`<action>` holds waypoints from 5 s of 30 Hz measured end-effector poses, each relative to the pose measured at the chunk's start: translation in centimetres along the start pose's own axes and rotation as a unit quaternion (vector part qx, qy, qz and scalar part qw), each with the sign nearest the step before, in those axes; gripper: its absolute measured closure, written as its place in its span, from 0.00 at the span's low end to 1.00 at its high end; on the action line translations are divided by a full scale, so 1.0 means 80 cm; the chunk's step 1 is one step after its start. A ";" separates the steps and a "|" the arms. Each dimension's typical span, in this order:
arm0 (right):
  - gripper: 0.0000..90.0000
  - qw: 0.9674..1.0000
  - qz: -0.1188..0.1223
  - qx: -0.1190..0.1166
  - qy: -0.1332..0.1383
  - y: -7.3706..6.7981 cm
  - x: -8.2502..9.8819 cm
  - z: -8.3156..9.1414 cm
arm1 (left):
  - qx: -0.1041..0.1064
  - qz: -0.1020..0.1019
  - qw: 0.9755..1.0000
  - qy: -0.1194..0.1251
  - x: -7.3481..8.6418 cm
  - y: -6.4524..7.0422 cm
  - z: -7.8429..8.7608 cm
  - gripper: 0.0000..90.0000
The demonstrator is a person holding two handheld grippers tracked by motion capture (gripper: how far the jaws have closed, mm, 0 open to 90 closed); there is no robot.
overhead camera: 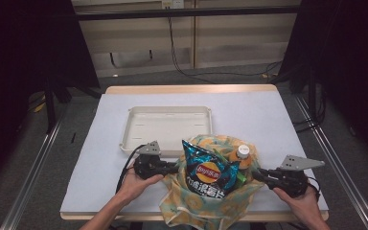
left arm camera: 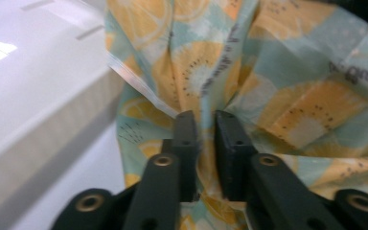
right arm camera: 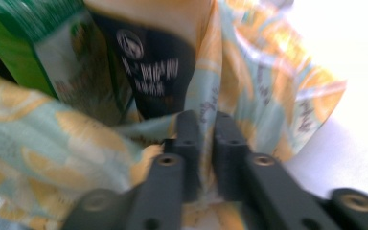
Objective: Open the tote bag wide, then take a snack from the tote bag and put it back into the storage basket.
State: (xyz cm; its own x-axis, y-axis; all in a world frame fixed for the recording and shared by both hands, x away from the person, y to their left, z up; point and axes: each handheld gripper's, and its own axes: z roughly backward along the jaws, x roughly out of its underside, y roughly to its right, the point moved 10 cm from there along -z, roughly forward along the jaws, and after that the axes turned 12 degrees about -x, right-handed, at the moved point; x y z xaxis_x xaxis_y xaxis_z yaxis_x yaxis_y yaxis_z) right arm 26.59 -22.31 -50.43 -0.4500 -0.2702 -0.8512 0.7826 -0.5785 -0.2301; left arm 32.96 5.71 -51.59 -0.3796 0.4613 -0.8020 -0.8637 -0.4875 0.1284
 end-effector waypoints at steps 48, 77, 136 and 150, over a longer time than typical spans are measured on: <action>0.00 0.992 -0.010 0.010 0.124 -0.053 -0.026 0.039 | 0.061 -0.025 0.985 0.157 -0.098 0.070 0.085 0.39; 0.01 0.990 -0.005 0.017 0.137 -0.046 -0.026 0.043 | 0.096 -0.051 0.986 0.125 -0.129 0.078 0.026 0.52; 0.01 0.989 -0.013 0.016 0.145 -0.038 -0.029 0.043 | 0.117 -0.050 0.975 0.182 -0.180 0.093 0.073 1.00; 0.01 0.989 -0.012 0.014 0.147 -0.040 -0.029 0.045 | 0.122 -0.054 0.969 0.206 -0.217 0.108 0.085 1.00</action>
State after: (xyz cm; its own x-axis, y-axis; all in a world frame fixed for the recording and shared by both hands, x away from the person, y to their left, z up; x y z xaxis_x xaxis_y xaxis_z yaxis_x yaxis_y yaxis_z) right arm 23.58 -22.63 -46.05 -0.3210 -0.0233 -0.9468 0.7588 -0.6046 -0.2423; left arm 29.82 -1.48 -32.60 -0.1604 0.1399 -0.9771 -0.9630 -0.2392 0.1238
